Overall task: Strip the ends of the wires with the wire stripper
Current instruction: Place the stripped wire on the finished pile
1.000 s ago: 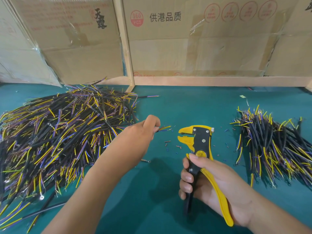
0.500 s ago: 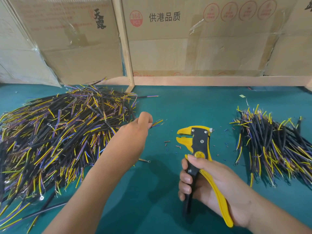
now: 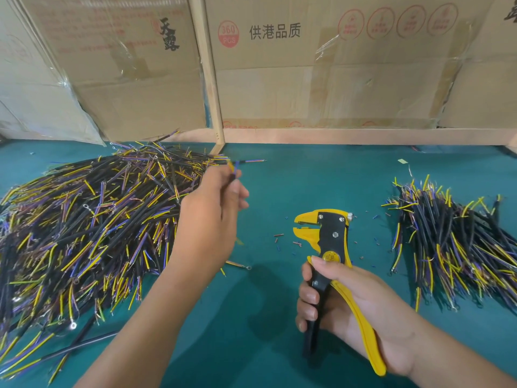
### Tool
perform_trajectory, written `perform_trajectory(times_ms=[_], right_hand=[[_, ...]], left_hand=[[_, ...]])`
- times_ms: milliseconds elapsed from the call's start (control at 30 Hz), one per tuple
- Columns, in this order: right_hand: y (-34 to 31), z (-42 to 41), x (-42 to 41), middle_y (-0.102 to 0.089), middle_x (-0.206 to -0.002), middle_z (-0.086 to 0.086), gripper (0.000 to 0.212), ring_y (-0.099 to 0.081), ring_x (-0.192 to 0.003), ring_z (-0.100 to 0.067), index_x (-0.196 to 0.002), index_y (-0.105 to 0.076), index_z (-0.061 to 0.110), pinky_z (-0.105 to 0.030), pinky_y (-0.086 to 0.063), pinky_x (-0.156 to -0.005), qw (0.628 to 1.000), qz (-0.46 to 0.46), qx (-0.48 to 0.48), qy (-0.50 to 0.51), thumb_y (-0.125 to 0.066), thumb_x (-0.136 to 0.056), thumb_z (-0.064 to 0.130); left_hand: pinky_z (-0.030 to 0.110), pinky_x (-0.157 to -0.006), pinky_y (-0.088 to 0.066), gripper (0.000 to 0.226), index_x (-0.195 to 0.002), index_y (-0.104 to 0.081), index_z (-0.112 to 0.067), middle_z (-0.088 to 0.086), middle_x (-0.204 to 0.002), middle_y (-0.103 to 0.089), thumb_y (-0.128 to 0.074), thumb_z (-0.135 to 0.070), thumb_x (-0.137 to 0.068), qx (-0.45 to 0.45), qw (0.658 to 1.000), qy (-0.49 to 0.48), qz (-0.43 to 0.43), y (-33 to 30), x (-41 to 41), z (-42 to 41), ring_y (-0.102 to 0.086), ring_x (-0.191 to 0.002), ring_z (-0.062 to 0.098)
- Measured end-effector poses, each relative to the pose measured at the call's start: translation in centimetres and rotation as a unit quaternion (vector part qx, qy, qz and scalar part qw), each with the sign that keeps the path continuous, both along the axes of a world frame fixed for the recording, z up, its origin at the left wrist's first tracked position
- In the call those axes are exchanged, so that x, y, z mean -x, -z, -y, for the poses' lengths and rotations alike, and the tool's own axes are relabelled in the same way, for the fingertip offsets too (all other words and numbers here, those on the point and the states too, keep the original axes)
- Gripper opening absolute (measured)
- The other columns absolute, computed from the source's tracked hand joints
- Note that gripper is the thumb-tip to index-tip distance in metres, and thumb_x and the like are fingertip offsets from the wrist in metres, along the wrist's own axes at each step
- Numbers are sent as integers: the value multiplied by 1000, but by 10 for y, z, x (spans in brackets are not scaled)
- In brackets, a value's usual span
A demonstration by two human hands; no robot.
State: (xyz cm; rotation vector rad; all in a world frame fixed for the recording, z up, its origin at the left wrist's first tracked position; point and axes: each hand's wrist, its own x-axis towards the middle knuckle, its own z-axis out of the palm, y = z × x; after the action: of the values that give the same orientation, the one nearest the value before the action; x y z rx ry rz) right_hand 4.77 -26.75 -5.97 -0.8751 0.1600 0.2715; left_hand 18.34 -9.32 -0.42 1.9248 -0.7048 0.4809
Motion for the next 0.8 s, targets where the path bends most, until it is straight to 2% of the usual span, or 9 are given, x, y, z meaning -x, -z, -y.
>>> perform_trajectory(times_ms=[67, 133, 267, 433, 567, 700, 800], right_hand=[[0, -1, 0, -47, -70, -12, 39, -49, -60, -31, -85, -65, 7, -47, -50, -64, 1000, -7, 0, -1, -90, -72, 34], [1, -2, -1, -47, -68, -12, 40, -48, -58, -30, -82, -66, 8, -46, -50, -62, 1000, -21, -4, 0, -92, -67, 35], [1, -2, -4, -47, -67, -11, 40, -48, -56, -29, -76, -67, 9, -45, -51, -60, 997, -60, -32, 20, -94, -58, 32], [1, 1, -8, -49, -69, -11, 30, -51, -57, -30, -74, -69, 9, -45, -53, -62, 991, -103, -66, 47, -86, -61, 30], [3, 2, -8, -50, -70, -10, 34, -52, -58, -30, -73, -70, 8, -44, -53, -64, 991, -104, -75, 43, -90, -55, 29], [3, 1, -7, -50, -70, -11, 36, -51, -58, -29, -74, -69, 7, -44, -54, -64, 991, -105, -75, 39, -91, -55, 28], [-1, 1, -5, -49, -72, -11, 25, -50, -59, -29, -77, -67, 6, -44, -54, -65, 990, -112, -83, 37, -80, -71, 27]], left_hand=[[32, -74, -58, 14, -98, -50, -28, -5, -85, -72, -45, -17, -105, 82, 996, 4, -45, 3, -4, -1, -73, -76, 11], [38, -68, -61, 13, -95, -50, -18, 3, -86, -74, -45, -13, -105, 169, 980, 8, -106, 3, -10, -3, -75, -76, 20], [29, -61, -58, 14, -92, -49, -12, 7, -85, -75, -46, -12, -106, 314, 924, 49, -212, 0, -13, -3, -75, -78, 28], [27, -64, -58, 10, -97, -50, -7, 9, -88, -74, -48, -13, -105, 356, 885, 97, -284, 0, -10, 0, -74, -81, 26], [24, -65, -58, 12, -105, -48, -5, 9, -84, -74, -54, -16, -102, 370, 866, 101, -322, 1, -10, 1, -75, -82, 23], [19, -62, -56, 14, -98, -49, -6, 7, -79, -73, -57, -18, -99, 384, 853, 110, -336, 6, -12, 3, -75, -80, 20], [16, -61, -55, 16, -87, -51, -7, 5, -74, -71, -56, -17, -100, 391, 841, 113, -358, 13, -12, 7, -75, -78, 16]])
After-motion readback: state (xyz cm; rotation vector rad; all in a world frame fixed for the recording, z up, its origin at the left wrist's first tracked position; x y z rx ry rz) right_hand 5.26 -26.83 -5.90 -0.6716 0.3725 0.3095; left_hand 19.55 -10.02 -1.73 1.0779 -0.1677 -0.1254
